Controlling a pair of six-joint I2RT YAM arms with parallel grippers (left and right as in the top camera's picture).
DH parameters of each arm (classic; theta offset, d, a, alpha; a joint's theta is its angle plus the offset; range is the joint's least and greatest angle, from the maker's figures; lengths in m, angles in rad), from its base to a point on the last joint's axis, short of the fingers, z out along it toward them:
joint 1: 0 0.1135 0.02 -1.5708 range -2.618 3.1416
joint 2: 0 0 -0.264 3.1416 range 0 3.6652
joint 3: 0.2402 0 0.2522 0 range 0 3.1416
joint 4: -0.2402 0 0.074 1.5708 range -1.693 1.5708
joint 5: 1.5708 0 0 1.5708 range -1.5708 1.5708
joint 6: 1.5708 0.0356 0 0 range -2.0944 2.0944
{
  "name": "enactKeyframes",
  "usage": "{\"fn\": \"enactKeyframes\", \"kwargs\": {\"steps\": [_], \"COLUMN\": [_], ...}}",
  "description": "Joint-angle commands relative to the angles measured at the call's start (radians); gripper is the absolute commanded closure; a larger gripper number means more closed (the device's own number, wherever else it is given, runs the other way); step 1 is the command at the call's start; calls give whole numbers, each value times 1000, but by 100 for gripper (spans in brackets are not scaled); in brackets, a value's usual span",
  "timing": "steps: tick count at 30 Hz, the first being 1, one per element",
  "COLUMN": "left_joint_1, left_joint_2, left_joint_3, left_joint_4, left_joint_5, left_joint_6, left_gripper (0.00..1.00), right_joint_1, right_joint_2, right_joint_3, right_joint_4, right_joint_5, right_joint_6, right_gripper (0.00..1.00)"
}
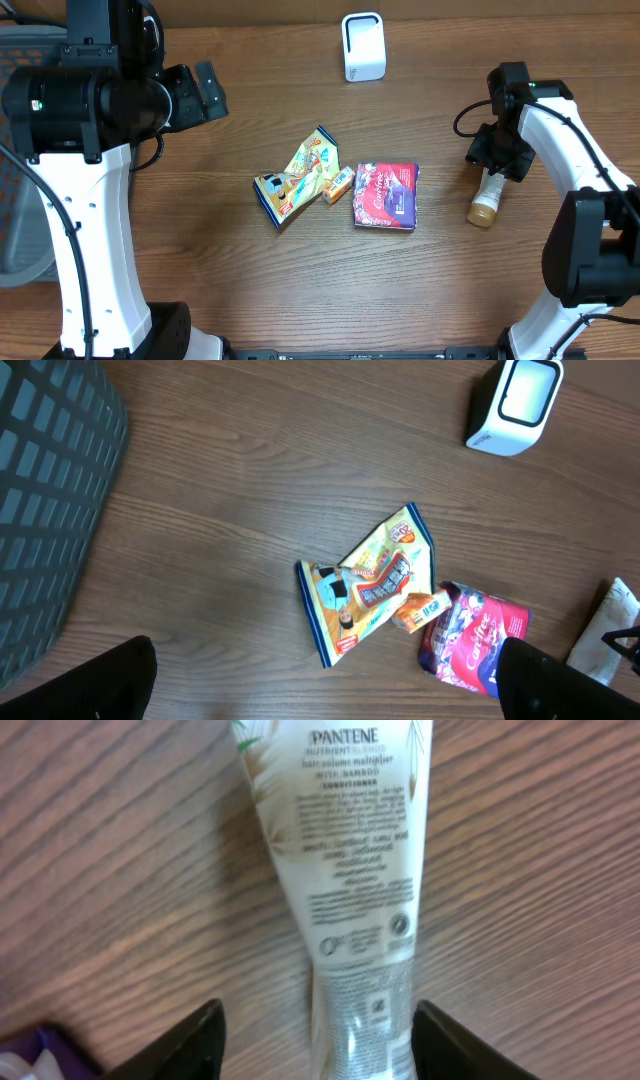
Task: Scan the item barcode
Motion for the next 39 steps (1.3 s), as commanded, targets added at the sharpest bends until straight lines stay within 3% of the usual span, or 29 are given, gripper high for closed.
{"fn": "enactKeyframes", "kwargs": {"steps": [1,6,11,15,23,39], "left_joint_1": [4,4,4,4,4,4], "left_joint_2": [-15,-15,-15,-15,-15,-15], "left_joint_3": [-3,-3,-3,-3,-3,-3], "left_joint_4": [3,3,3,3,3,3], "left_joint_5": [-3,-3,-3,-3,-3,-3], "left_joint_6": [-10,-10,-10,-10,-10,-10], "left_gripper": [0,0,0,0,0,0], "right_joint_1": [3,39,113,144,145,132], "right_joint_2": [-39,-38,-8,43,161,172], "right_joint_3": [63,72,69,41,25,-11], "right_joint_4": [-10,0,-6,-6,-11,77], "right_joint_5": [-10,6,193,328,426,454], "right_joint_6": [-28,-70,-76,5,6,6], "right_gripper": [37,37,37,37,36,35]}}
